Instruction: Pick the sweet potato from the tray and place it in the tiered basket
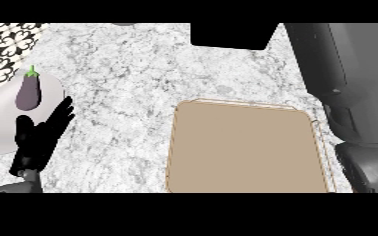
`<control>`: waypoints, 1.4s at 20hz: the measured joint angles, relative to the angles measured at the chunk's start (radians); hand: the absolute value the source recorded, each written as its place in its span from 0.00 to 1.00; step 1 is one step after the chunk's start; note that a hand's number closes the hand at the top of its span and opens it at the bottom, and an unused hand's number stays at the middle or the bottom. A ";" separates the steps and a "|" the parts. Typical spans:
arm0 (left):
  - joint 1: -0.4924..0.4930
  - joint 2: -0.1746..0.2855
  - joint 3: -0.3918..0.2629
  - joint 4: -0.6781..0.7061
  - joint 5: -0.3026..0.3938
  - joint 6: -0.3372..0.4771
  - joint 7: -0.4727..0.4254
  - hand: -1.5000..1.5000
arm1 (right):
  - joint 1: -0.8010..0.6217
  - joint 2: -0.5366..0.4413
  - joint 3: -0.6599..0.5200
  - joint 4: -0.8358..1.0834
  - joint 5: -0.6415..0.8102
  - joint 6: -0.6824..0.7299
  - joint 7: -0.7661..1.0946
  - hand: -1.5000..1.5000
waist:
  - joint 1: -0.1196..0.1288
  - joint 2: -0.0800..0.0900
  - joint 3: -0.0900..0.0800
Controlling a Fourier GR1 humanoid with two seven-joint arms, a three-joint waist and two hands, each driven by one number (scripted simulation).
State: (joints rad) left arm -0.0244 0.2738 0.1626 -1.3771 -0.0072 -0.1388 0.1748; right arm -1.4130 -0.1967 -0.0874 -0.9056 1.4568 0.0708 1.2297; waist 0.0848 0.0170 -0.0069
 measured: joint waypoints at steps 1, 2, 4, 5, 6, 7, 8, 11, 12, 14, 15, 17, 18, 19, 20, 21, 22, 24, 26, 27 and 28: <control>-0.005 0.003 0.002 0.004 0.001 -0.002 0.000 0.50 | -0.026 -0.007 -0.014 0.027 0.018 -0.005 -0.001 1.00 | -0.001 0.002 0.000; -0.011 0.004 0.003 0.011 0.000 -0.002 -0.001 0.50 | -0.050 -0.018 -0.028 0.054 0.034 -0.011 -0.004 1.00 | -0.002 0.004 0.001; -0.005 0.002 0.006 0.014 -0.001 0.001 -0.011 0.50 | -0.086 -0.044 -0.061 0.101 0.058 -0.025 -0.016 1.00 | -0.004 0.005 0.002; -0.003 0.006 0.010 0.014 0.001 -0.001 -0.014 0.50 | -0.099 -0.062 -0.076 0.128 0.068 -0.034 -0.033 1.00 | -0.005 0.006 0.002; -0.002 0.004 0.011 0.015 0.002 -0.001 -0.015 0.50 | -0.107 -0.077 -0.091 0.153 0.075 -0.043 -0.045 1.00 | -0.008 0.006 0.003; 0.000 -0.001 0.008 0.014 0.000 0.002 -0.018 0.50 | -0.116 -0.089 -0.103 0.181 0.086 -0.051 -0.052 1.00 | -0.009 0.007 0.003; -0.005 0.004 0.013 0.016 0.005 -0.002 -0.015 0.50 | -0.129 -0.107 -0.116 0.207 0.092 -0.056 -0.062 1.00 | -0.012 0.007 0.003; -0.005 -0.002 0.013 0.009 0.004 0.004 -0.009 0.50 | -0.155 -0.158 -0.149 0.280 0.112 -0.080 -0.098 1.00 | -0.015 0.007 0.004; -0.001 -0.003 0.015 0.013 0.002 0.007 -0.015 0.50 | -0.159 -0.177 -0.159 0.300 0.118 -0.090 -0.111 1.00 | -0.016 0.007 0.004; 0.000 0.007 0.024 0.011 0.011 -0.002 -0.014 0.50 | -0.158 -0.220 -0.183 0.330 0.119 -0.125 -0.144 1.00 | -0.018 0.008 0.005; 0.004 0.005 0.023 0.013 0.011 -0.005 -0.019 0.50 | -0.155 -0.234 -0.204 0.326 0.107 -0.160 -0.159 1.00 | -0.018 0.009 0.006; 0.006 0.010 0.024 0.013 0.012 -0.011 -0.020 0.50 | -0.146 -0.256 -0.242 0.329 0.084 -0.230 -0.188 1.00 | -0.018 0.010 0.007; 0.006 0.006 0.022 0.014 0.011 -0.009 -0.021 0.50 | -0.144 -0.274 -0.259 0.338 0.075 -0.261 -0.204 1.00 | -0.019 0.011 0.007; 0.004 0.005 0.021 0.016 0.011 -0.010 -0.023 0.50 | -0.143 -0.289 -0.275 0.349 0.065 -0.290 -0.219 1.00 | -0.020 0.011 0.007; 0.006 0.006 0.022 0.016 0.012 -0.013 -0.023 0.50 | -0.146 -0.302 -0.288 0.363 0.062 -0.315 -0.224 1.00 | -0.017 0.011 0.007; 0.006 0.005 0.022 0.022 0.009 -0.011 -0.029 0.50 | -0.144 -0.312 -0.300 0.378 0.056 -0.342 -0.232 1.00 | -0.017 0.012 0.007; 0.005 0.004 0.021 0.016 0.009 -0.009 -0.023 0.50 | -0.143 -0.325 -0.311 0.393 0.049 -0.364 -0.245 1.00 | -0.018 0.011 0.007; 0.010 0.001 0.020 0.008 0.007 -0.006 -0.024 0.50 | -0.139 -0.347 -0.331 0.423 0.038 -0.410 -0.267 1.00 | -0.018 0.010 0.007; 0.011 -0.004 0.016 0.013 -0.001 -0.001 -0.033 0.50 | -0.131 -0.369 -0.350 0.457 0.026 -0.452 -0.297 1.00 | -0.017 0.011 0.007; 0.010 -0.005 0.015 0.012 -0.002 -0.001 -0.033 0.50 | -0.130 -0.385 -0.360 0.472 0.021 -0.468 -0.307 1.00 | -0.014 0.013 0.007; 0.009 -0.002 0.018 0.020 -0.003 -0.002 -0.041 0.50 | -0.133 -0.393 -0.365 0.487 0.019 -0.481 -0.315 1.00 | -0.015 0.013 0.007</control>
State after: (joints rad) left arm -0.0155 0.2722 0.1807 -1.3573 -0.0099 -0.1412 0.1335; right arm -1.5460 -0.5894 -0.4528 -0.4186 1.4762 -0.4097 0.9150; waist 0.0694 0.0297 0.0002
